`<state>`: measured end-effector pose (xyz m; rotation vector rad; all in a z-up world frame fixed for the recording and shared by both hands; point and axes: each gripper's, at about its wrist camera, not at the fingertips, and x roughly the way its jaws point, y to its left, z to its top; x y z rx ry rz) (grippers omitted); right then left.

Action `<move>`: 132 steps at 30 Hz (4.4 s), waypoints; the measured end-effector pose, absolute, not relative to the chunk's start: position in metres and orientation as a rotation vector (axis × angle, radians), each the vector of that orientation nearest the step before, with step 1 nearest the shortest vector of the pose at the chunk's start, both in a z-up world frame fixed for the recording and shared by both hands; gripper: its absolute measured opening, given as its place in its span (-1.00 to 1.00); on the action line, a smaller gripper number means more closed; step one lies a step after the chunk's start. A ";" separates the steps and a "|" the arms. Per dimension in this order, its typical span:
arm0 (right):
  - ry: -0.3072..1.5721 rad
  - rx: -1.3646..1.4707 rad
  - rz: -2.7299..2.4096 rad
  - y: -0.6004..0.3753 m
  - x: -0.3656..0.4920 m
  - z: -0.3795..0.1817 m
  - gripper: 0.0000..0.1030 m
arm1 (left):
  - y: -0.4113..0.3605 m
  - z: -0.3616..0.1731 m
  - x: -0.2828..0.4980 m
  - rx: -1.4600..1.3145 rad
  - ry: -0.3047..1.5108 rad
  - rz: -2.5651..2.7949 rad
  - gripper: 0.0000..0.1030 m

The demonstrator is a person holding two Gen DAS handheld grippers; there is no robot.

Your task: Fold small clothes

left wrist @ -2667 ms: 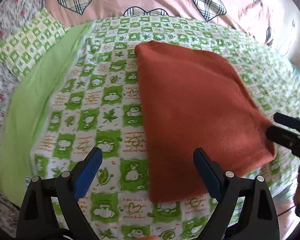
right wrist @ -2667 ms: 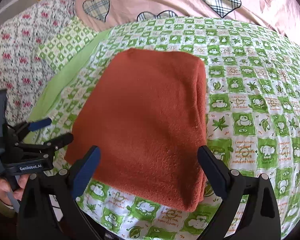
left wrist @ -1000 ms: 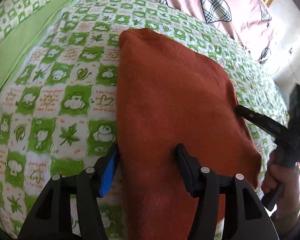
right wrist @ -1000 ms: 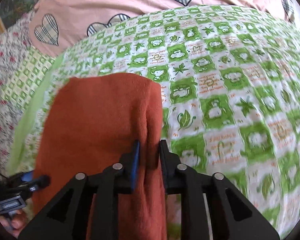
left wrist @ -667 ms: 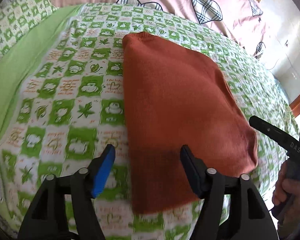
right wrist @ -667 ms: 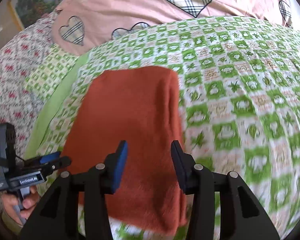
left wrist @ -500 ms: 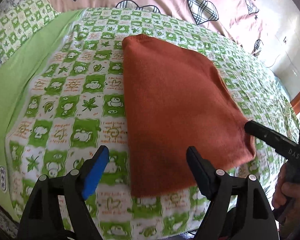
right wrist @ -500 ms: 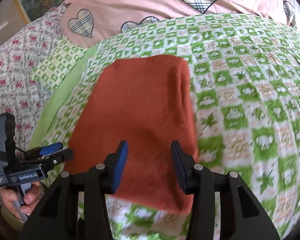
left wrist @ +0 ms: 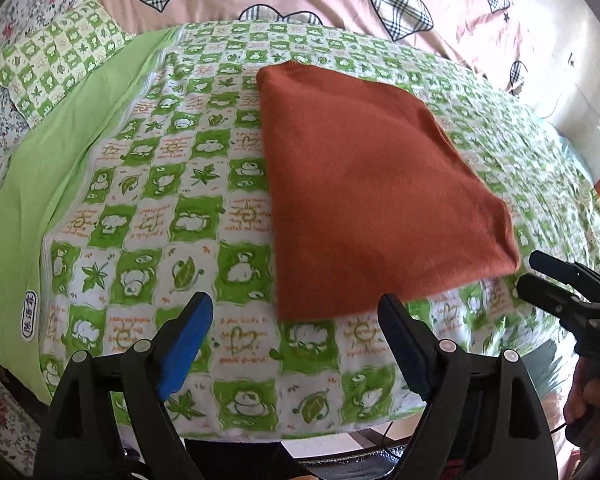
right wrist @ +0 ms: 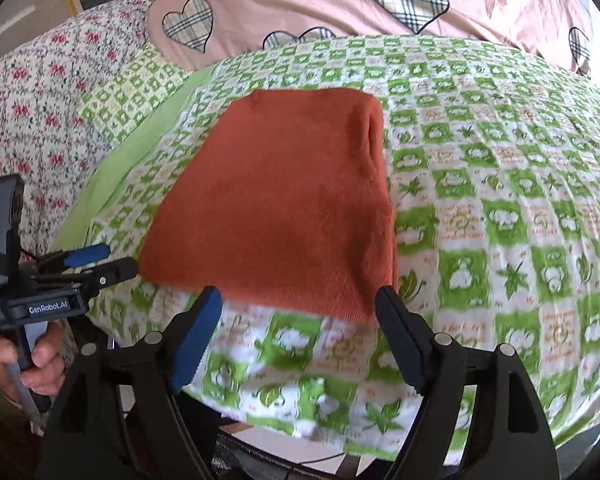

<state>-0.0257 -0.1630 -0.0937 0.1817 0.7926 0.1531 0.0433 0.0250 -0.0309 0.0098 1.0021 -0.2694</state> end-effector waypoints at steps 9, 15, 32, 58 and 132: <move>0.776 0.152 0.165 -0.159 -0.025 -0.094 0.75 | 0.015 -0.028 0.039 0.050 0.985 -0.254 0.78; 0.787 0.166 0.171 -0.161 -0.016 -0.097 0.76 | 0.011 -0.029 0.044 0.088 1.000 -0.231 0.80; 0.812 0.163 0.179 -0.159 0.007 -0.098 0.79 | 0.009 -0.032 0.064 0.122 1.007 -0.218 0.86; 0.835 0.159 0.179 -0.155 0.015 -0.100 0.83 | 0.003 -0.036 0.067 0.140 1.021 -0.215 0.86; 0.826 0.156 0.201 -0.152 0.018 -0.087 0.85 | 0.000 -0.026 0.068 0.141 1.004 -0.223 0.86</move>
